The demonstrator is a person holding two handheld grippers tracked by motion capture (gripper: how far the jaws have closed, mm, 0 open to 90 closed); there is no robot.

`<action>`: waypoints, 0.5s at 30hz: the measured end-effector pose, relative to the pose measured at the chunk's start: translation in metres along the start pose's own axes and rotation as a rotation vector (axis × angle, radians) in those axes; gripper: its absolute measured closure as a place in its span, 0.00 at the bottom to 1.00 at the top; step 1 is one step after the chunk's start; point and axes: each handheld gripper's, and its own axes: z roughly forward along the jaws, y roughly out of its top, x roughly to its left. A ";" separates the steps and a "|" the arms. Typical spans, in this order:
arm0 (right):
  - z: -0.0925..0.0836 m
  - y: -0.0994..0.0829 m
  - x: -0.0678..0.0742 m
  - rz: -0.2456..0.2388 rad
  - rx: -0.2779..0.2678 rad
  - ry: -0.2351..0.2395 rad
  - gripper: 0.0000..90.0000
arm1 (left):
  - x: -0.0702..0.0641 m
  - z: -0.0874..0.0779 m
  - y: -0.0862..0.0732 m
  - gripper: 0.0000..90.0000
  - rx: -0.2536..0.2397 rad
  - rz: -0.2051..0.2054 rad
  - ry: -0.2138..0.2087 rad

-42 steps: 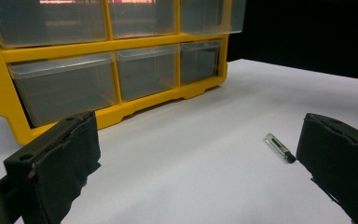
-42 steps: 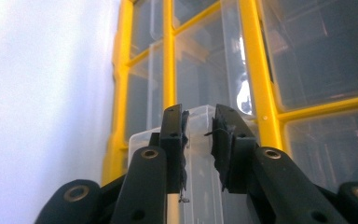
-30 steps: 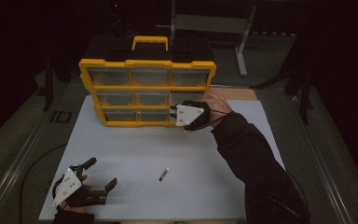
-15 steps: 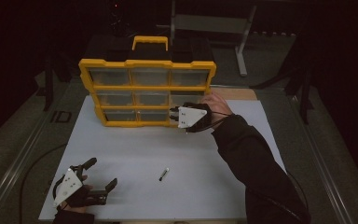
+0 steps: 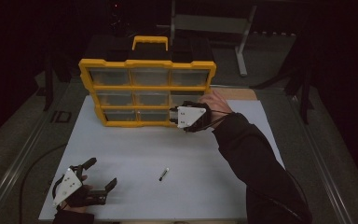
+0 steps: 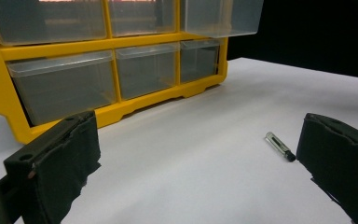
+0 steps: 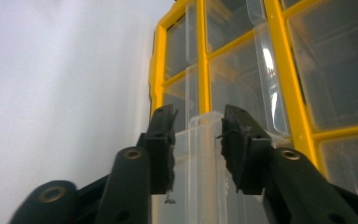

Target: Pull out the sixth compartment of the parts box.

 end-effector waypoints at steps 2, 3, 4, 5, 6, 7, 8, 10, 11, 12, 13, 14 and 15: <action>-0.003 0.002 0.000 0.003 0.006 -0.010 0.65 | 0.000 0.000 0.000 0.00 0.001 -0.001 -0.002; -0.005 0.003 0.000 0.007 0.010 -0.024 0.62 | 0.000 0.000 0.000 0.00 0.000 0.000 -0.001; -0.007 0.003 0.000 0.010 0.008 -0.035 0.60 | 0.000 0.000 0.000 0.00 0.000 -0.001 -0.001; -0.010 0.003 -0.001 0.010 0.004 -0.048 0.56 | 0.000 0.000 0.000 0.00 0.001 -0.001 -0.001; -0.012 0.002 -0.001 0.009 0.004 -0.074 0.50 | 0.000 0.000 0.000 0.00 0.001 -0.001 -0.002; -0.015 0.002 -0.002 0.020 0.006 -0.108 0.44 | 0.001 0.000 0.000 0.00 0.002 0.000 -0.002; -0.016 0.002 -0.004 0.042 0.014 -0.113 0.40 | 0.000 0.000 0.000 0.00 0.002 0.000 -0.001; -0.019 0.001 -0.008 0.123 0.038 -0.112 0.31 | 0.000 0.000 0.000 0.00 0.004 0.002 -0.001; -0.021 0.000 -0.009 0.153 0.043 -0.107 0.28 | 0.000 0.000 0.000 0.00 0.005 0.003 -0.001; -0.023 -0.001 -0.010 0.176 0.048 -0.119 0.22 | 0.000 0.000 0.000 0.00 0.005 0.003 -0.001; -0.025 -0.002 -0.012 0.217 0.061 -0.125 0.14 | 0.000 0.000 0.000 0.00 0.005 0.003 0.000; -0.026 -0.003 -0.013 0.239 0.066 -0.122 0.12 | 0.000 0.000 0.000 0.00 0.004 0.001 0.000; -0.028 -0.004 -0.015 0.276 0.073 -0.125 0.10 | 0.000 0.000 0.000 0.00 0.002 0.000 0.001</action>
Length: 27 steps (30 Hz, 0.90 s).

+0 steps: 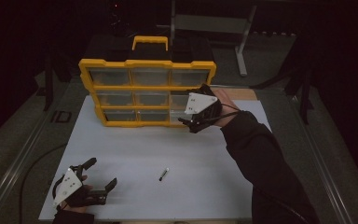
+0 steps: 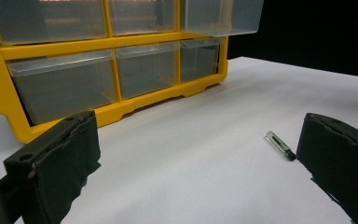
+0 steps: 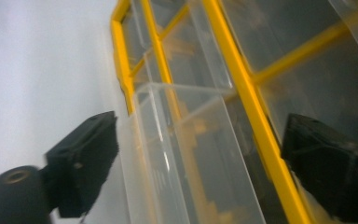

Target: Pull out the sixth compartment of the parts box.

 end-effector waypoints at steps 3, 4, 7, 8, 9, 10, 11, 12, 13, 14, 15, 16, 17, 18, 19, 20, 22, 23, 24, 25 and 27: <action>-0.006 -0.004 -0.008 0.109 -0.016 -0.011 0.10 | 0.000 0.000 0.000 0.00 0.002 0.002 0.001; -0.008 -0.006 -0.010 0.151 -0.038 -0.023 0.10 | 0.000 0.000 0.000 0.00 0.002 0.003 0.001; -0.016 -0.011 -0.017 0.303 -0.103 -0.029 0.10 | 0.000 0.000 0.000 0.00 0.001 0.002 0.002; -0.019 -0.013 -0.019 0.346 -0.121 -0.025 0.10 | 0.000 0.000 0.000 0.00 0.002 0.002 0.002; -0.021 -0.014 -0.020 0.379 -0.132 -0.031 0.10 | 0.000 0.000 0.000 0.00 0.002 0.002 0.002; -0.023 -0.016 -0.022 0.416 -0.140 -0.034 0.10 | 0.000 0.000 0.000 0.00 0.003 0.003 0.002; -0.024 -0.018 -0.023 0.450 -0.152 -0.029 0.10 | 0.000 0.000 0.000 0.00 0.003 0.003 0.002; -0.025 -0.020 -0.023 0.474 -0.156 -0.037 0.10 | 0.000 0.000 0.000 0.00 0.002 0.003 0.002; -0.027 -0.022 -0.024 0.495 -0.156 -0.050 0.10 | 0.000 0.000 0.000 0.00 0.002 0.003 0.002; -0.028 -0.024 -0.023 0.518 -0.163 -0.052 0.10 | 0.000 0.000 0.000 0.00 0.003 0.003 0.002; -0.029 -0.026 -0.024 0.541 -0.161 -0.059 0.10 | 0.000 0.000 0.000 0.00 0.003 0.003 0.002; -0.031 -0.029 -0.023 0.566 -0.164 -0.065 0.10 | 0.000 0.000 0.000 0.00 0.003 0.003 0.002; -0.032 -0.031 -0.022 0.574 -0.166 -0.065 0.10 | 0.000 0.000 0.000 0.00 0.002 0.002 0.003; -0.033 -0.033 -0.021 0.583 -0.161 -0.078 0.10 | 0.000 0.000 0.000 0.00 0.002 0.003 0.003; -0.034 -0.035 -0.019 0.590 -0.162 -0.087 0.10 | 0.000 0.000 0.000 0.00 0.001 0.002 0.003; -0.035 -0.037 -0.018 0.598 -0.166 -0.083 0.10 | 0.000 0.000 0.000 0.00 0.004 0.005 0.002; -0.036 -0.042 -0.015 0.605 -0.158 -0.099 0.10 | 0.000 0.000 0.000 0.00 0.004 0.006 0.001; -0.037 -0.044 -0.014 0.611 -0.158 -0.098 0.10 | 0.000 0.000 0.000 0.00 0.004 0.007 0.001; -0.038 -0.046 -0.013 0.617 -0.159 -0.109 0.10 | -0.001 0.000 0.000 0.00 0.003 0.006 0.002; -0.038 -0.048 -0.011 0.622 -0.160 -0.121 0.10 | -0.001 0.000 0.000 0.00 0.003 0.005 0.002; -0.039 -0.053 -0.006 0.627 -0.161 -0.134 0.10 | 0.000 0.000 0.000 0.00 0.004 0.006 0.004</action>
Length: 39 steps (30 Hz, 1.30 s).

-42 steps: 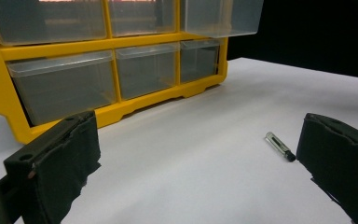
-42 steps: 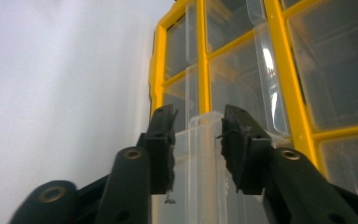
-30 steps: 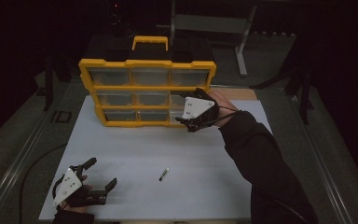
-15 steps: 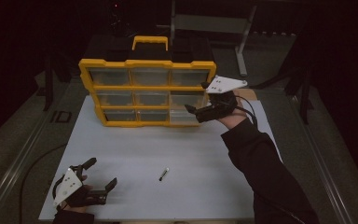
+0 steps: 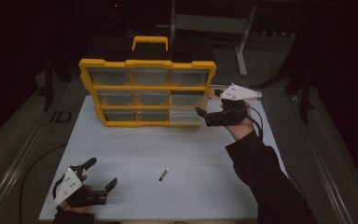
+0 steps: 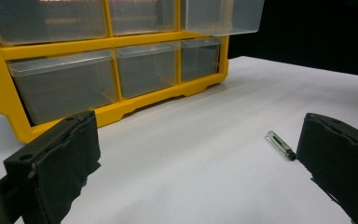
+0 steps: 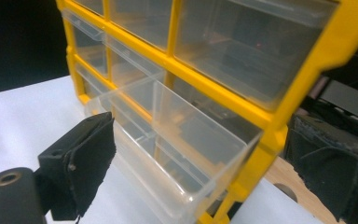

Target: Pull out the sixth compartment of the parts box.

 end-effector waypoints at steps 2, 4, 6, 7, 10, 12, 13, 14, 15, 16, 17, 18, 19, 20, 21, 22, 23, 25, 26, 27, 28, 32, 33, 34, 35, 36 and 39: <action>-0.003 -0.006 0.001 0.007 -0.003 -0.010 0.10 | 0.000 0.000 0.000 0.00 0.000 0.000 -0.001; -0.004 -0.012 0.003 0.016 -0.010 -0.019 0.10 | 0.000 0.000 0.000 0.00 0.001 0.001 -0.001; -0.005 -0.018 0.005 0.008 -0.003 -0.026 0.10 | 0.000 0.001 0.000 0.00 0.001 0.000 -0.001; -0.007 -0.021 0.005 0.010 -0.005 -0.027 0.10 | -0.001 0.001 0.000 0.00 0.000 0.000 -0.001; -0.012 -0.030 0.007 0.017 -0.009 -0.030 0.10 | -0.001 0.001 0.000 0.00 0.000 0.000 -0.001; -0.016 -0.037 0.009 0.020 -0.012 -0.037 0.10 | -0.001 0.001 0.000 0.00 0.002 0.000 -0.001; -0.018 -0.039 0.009 0.018 -0.008 -0.037 0.10 | -0.001 0.001 0.000 0.00 0.002 0.001 -0.001; -0.020 -0.042 0.010 0.019 -0.006 -0.038 0.10 | -0.001 0.001 0.000 0.00 0.002 0.000 -0.001; -0.022 -0.046 0.010 0.022 -0.008 -0.041 0.10 | -0.001 0.001 0.000 0.00 0.002 0.002 -0.001; -0.026 -0.050 0.010 0.032 -0.009 -0.041 0.10 | -0.001 0.001 0.000 0.00 0.001 0.001 -0.001; -0.028 -0.053 0.010 0.035 -0.011 -0.046 0.10 | -0.001 0.001 0.000 0.00 0.001 0.001 0.000; -0.030 -0.056 0.009 0.040 -0.014 -0.050 0.10 | -0.001 0.001 0.000 0.00 0.002 0.002 0.000; -0.034 -0.060 0.008 0.046 -0.013 -0.053 0.10 | -0.001 0.001 0.000 0.00 0.003 0.003 0.000; -0.036 -0.062 0.008 0.050 -0.013 -0.058 0.10 | -0.001 0.001 0.000 0.00 0.002 0.003 0.000; -0.038 -0.065 0.007 0.056 -0.012 -0.059 0.10 | -0.001 0.001 0.000 0.00 0.003 0.003 0.000; -0.041 -0.068 0.007 0.058 -0.010 -0.063 0.10 | -0.001 0.001 0.000 0.00 0.003 0.004 0.000; -0.044 -0.071 0.007 0.062 -0.010 -0.071 0.10 | -0.001 0.001 0.000 0.00 0.004 0.004 0.000; -0.049 -0.078 0.006 0.070 -0.010 -0.075 0.10 | -0.001 0.001 0.000 0.00 0.005 0.005 0.000; -0.050 -0.080 0.006 0.075 -0.005 -0.074 0.10 | -0.001 0.001 0.000 0.00 0.004 0.004 0.000; -0.052 -0.083 0.006 0.074 0.001 -0.074 0.10 | -0.002 0.001 0.000 0.00 0.005 0.005 0.000; -0.053 -0.087 0.007 0.075 0.005 -0.077 0.10 | -0.002 0.001 0.000 0.00 0.005 0.005 0.000; -0.058 -0.100 0.010 0.085 0.011 -0.082 0.10 | -0.002 0.002 0.000 0.00 0.006 0.005 0.000; -0.060 -0.105 0.010 0.087 0.009 -0.086 0.10 | -0.002 0.002 0.000 0.00 0.007 0.006 0.000; -0.061 -0.107 0.011 0.089 0.008 -0.090 0.10 | -0.002 0.002 0.000 0.00 0.008 0.007 0.001; -0.062 -0.111 0.011 0.091 0.009 -0.089 0.10 | -0.002 0.002 0.000 0.00 0.008 0.007 0.000; -0.063 -0.114 0.012 0.093 0.012 -0.092 0.10 | -0.002 0.002 0.000 0.00 0.008 0.007 0.001; -0.066 -0.123 0.014 0.097 0.016 -0.097 0.10 | -0.002 0.002 0.000 0.00 0.010 0.009 0.001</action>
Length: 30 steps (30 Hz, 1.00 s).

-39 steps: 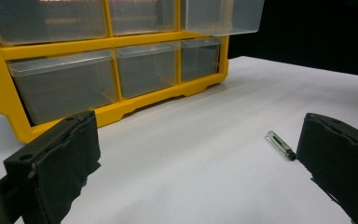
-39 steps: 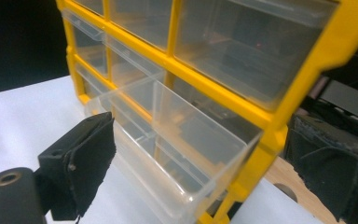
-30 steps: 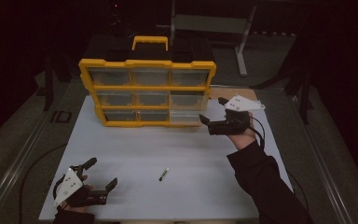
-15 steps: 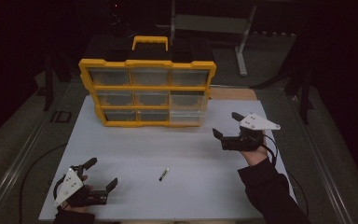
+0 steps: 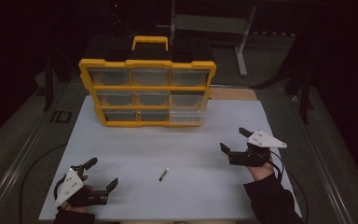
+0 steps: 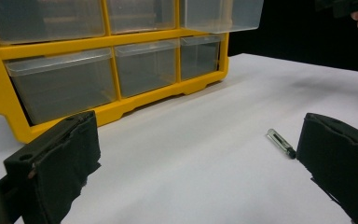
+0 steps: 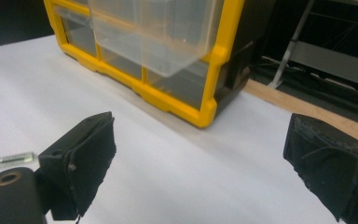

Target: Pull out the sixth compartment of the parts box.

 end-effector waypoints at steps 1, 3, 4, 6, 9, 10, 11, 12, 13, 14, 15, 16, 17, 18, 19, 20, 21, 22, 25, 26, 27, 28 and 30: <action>-0.001 -0.002 0.000 -0.001 0.001 0.000 0.10 | 0.000 0.000 0.000 0.00 0.000 0.000 0.001; -0.003 -0.007 0.001 0.004 -0.002 -0.005 0.10 | 0.000 0.000 0.000 0.00 0.002 0.003 0.001; -0.004 -0.011 0.002 0.011 -0.004 -0.002 0.10 | 0.000 0.000 0.000 0.00 0.002 0.003 0.001; -0.006 -0.016 0.003 0.022 -0.011 0.001 0.10 | -0.001 0.000 0.000 0.00 0.001 0.002 0.000; -0.009 -0.024 0.005 0.019 -0.010 -0.008 0.10 | -0.001 0.000 0.000 0.00 0.002 0.005 -0.002; -0.010 -0.026 0.005 0.014 -0.004 -0.011 0.10 | -0.001 0.000 0.000 0.00 0.002 0.005 -0.002; -0.010 -0.027 0.005 0.016 -0.001 -0.010 0.10 | -0.001 0.000 0.000 0.00 0.003 0.004 -0.002; -0.012 -0.029 0.005 0.019 -0.003 -0.009 0.10 | -0.001 0.000 0.000 0.00 0.003 0.004 -0.002; -0.013 -0.032 0.005 0.020 -0.002 -0.012 0.10 | -0.001 0.000 0.000 0.00 0.003 0.004 -0.002; -0.014 -0.034 0.005 0.018 0.001 -0.018 0.10 | 0.000 -0.001 0.000 0.00 0.003 0.004 -0.002; -0.016 -0.037 0.005 0.022 -0.001 -0.021 0.10 | 0.000 -0.001 0.000 0.00 0.002 0.002 -0.003; -0.017 -0.039 0.004 0.017 -0.002 -0.026 0.10 | 0.000 -0.001 0.000 0.00 0.002 0.002 -0.002; -0.018 -0.041 0.004 0.016 0.000 -0.032 0.10 | 0.000 -0.001 0.000 0.00 0.002 0.002 -0.003; -0.020 -0.043 0.004 0.022 0.001 -0.027 0.10 | 0.000 -0.001 0.000 0.00 0.002 0.003 -0.003; -0.021 -0.045 0.003 0.024 0.004 -0.027 0.10 | -0.001 -0.001 0.001 0.00 0.002 0.005 -0.003; -0.022 -0.047 0.003 0.022 0.001 -0.030 0.10 | -0.001 -0.001 0.001 0.00 0.002 0.005 -0.004; -0.024 -0.049 0.002 0.026 -0.002 -0.022 0.10 | -0.001 -0.001 0.001 0.00 0.001 0.003 -0.004; -0.025 -0.050 0.002 0.027 0.001 -0.023 0.10 | -0.001 -0.001 0.001 0.00 0.001 0.004 -0.004; -0.028 -0.056 0.000 0.026 0.005 -0.017 0.10 | -0.001 -0.001 0.001 0.00 0.002 0.003 -0.004; -0.029 -0.058 0.000 0.029 0.007 -0.015 0.10 | -0.001 -0.001 0.001 0.00 0.002 0.003 -0.004; -0.031 -0.059 -0.001 0.033 0.008 -0.005 0.10 | -0.001 -0.001 0.001 0.00 0.003 0.005 -0.005; -0.032 -0.060 -0.002 0.037 0.004 0.001 0.10 | -0.001 -0.001 0.001 0.00 0.003 0.006 -0.004; -0.033 -0.061 -0.002 0.035 0.008 0.002 0.10 | 0.000 -0.001 0.001 0.00 0.004 0.006 -0.004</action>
